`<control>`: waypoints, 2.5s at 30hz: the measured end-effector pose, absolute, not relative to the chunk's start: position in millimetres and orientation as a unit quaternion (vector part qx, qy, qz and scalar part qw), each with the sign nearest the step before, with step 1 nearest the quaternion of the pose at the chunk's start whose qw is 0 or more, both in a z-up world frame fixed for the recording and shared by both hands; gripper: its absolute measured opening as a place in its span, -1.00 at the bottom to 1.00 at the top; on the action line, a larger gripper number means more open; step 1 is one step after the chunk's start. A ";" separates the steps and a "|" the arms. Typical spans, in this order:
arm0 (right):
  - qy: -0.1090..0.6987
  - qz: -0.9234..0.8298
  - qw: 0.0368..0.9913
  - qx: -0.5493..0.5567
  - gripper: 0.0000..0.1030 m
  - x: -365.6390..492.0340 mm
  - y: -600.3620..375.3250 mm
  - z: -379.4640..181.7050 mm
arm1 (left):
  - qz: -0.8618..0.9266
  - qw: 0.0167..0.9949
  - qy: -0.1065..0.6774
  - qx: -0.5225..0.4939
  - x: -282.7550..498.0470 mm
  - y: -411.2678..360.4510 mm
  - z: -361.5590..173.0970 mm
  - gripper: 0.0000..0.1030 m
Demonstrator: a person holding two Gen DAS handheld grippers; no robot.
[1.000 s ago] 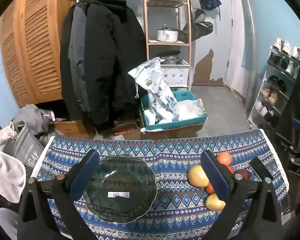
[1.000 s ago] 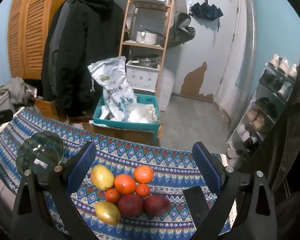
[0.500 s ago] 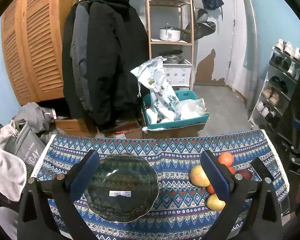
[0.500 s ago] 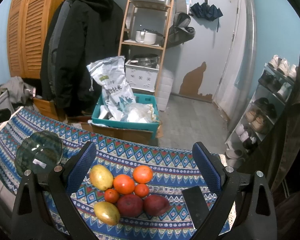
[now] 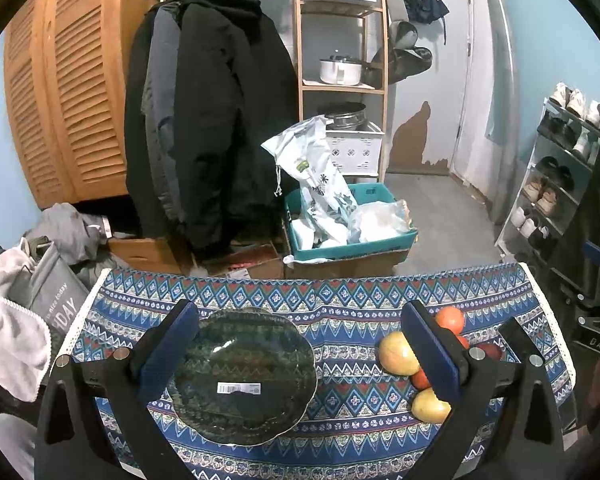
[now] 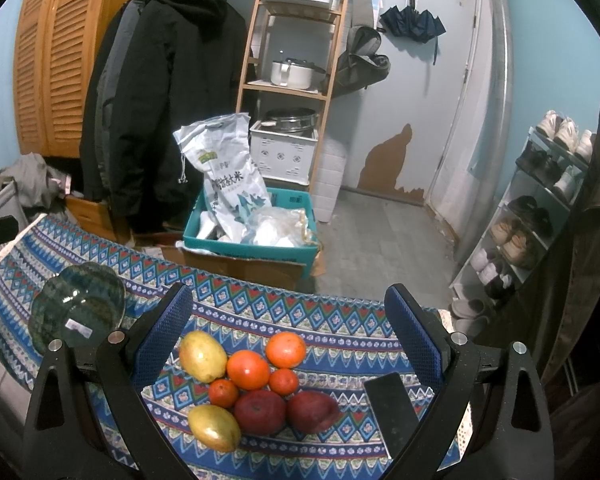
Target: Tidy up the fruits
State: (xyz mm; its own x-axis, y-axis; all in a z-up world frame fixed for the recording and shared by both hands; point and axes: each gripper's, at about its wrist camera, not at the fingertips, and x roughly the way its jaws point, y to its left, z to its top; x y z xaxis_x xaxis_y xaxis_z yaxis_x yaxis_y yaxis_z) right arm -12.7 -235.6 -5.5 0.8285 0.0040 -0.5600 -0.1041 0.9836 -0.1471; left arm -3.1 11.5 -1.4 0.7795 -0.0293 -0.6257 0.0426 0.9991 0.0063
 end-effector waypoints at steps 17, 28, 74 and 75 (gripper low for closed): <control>0.290 0.028 0.953 -0.086 0.84 -13.0 -237.1 -4.8 | -0.020 0.944 0.329 0.010 -4.2 11.4 0.8 0.98; 0.290 0.028 0.953 -0.086 0.84 -12.4 -238.2 -5.1 | -0.020 0.944 0.329 0.010 -4.6 11.8 0.4 0.98; 0.290 0.022 0.953 -0.082 0.84 -16.8 -248.7 -0.4 | -0.028 0.942 0.334 0.019 -2.2 -2.9 -1.9 0.98; 0.291 0.022 0.953 -0.081 0.84 -16.9 -250.4 -1.1 | -0.030 0.941 0.337 0.019 -1.2 -4.5 -3.7 0.98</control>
